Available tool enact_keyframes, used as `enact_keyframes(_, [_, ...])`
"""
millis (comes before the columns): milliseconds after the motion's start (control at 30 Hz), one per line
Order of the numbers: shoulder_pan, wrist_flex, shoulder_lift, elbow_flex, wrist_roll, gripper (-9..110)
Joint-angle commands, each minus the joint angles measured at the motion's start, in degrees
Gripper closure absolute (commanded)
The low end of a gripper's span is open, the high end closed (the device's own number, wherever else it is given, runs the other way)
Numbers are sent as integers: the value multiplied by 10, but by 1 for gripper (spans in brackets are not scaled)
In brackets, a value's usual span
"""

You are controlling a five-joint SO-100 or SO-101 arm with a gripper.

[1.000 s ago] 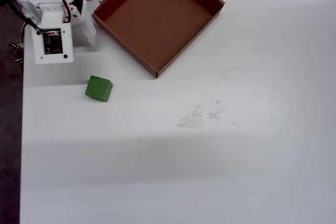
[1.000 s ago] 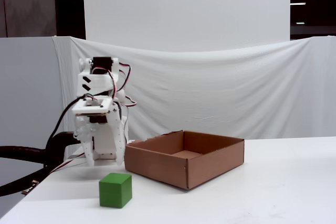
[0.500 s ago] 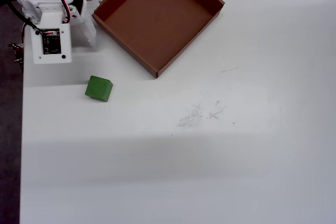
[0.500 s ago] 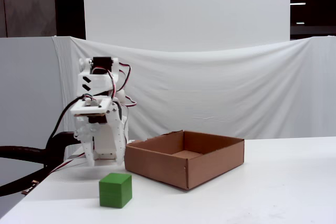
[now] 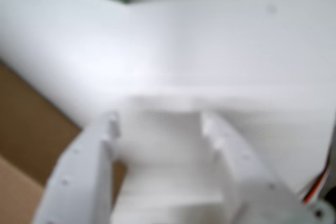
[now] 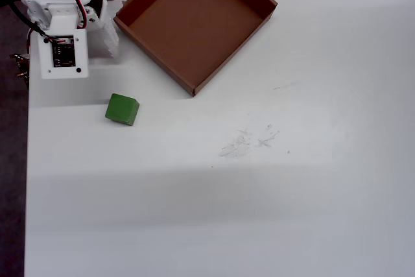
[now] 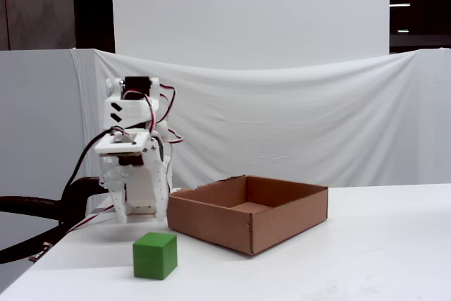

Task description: Grasp a green cube and put it in a box.

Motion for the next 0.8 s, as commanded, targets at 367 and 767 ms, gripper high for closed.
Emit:
enact_keyframes(367, [-11,-42,-15,-4,2,68])
enact_keyframes(767, [25,-194,-265,-203,125,67])
